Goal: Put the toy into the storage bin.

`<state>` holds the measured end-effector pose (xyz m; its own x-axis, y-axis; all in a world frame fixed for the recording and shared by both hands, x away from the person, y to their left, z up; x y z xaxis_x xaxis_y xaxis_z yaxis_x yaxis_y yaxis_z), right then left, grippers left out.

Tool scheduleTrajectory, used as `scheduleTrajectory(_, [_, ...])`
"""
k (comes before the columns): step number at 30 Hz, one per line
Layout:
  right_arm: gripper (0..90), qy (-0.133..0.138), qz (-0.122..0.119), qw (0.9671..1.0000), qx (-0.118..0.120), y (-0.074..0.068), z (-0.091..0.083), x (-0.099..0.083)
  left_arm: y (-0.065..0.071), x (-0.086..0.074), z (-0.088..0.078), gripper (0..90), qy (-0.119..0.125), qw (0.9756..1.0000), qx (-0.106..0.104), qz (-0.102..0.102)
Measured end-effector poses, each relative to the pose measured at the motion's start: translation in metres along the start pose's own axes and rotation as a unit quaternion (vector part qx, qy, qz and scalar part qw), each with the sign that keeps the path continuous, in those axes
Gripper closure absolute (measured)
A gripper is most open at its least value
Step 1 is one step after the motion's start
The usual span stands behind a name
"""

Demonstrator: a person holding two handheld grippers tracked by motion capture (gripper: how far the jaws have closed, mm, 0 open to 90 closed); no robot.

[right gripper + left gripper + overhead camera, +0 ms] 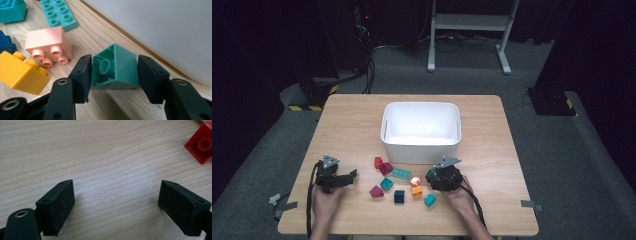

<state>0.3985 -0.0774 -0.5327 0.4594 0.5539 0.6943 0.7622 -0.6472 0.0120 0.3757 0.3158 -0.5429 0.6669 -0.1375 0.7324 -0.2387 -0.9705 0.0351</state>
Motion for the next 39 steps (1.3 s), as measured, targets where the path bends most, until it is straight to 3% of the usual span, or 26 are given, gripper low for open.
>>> scheduleTrajectory(16, [47.8,0.017,0.004,0.9998,-0.012,0.002,-0.012,-0.01,0.0,0.0,0.0,14.8,-0.003,1.0,0.001,0.004])
scheduleTrajectory(27, [47.8,0.03,0.017,0.9994,-0.004,0.006,-0.029,-0.01,0.0,0.0,0.0,14.9,-0.002,1.0,0.001,0.004])
scheduleTrajectory(32, [47.8,0.041,0.032,0.9986,0.015,0.008,-0.034,-0.011,0.0,0.0,0.0,15.0,-0.002,1.0,0.001,0.003])
scheduleTrajectory(39, [47.8,0.038,0.027,0.9988,0.014,0.004,-0.045,-0.011,0.0,0.0,-0.001,15.2,0.001,1.0,0.001,0.001])
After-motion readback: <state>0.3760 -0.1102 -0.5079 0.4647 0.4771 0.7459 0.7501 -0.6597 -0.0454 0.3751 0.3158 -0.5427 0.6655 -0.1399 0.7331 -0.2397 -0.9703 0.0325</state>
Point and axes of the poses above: each handheld gripper's, and its own axes: z roughly forward along the jaws, x roughly out of its top, y roughly to its right, the point moved 2 cm from there along z, roughly forward along the jaws, and after that the axes turned 2 degrees about -z, right-handed, at the moved point
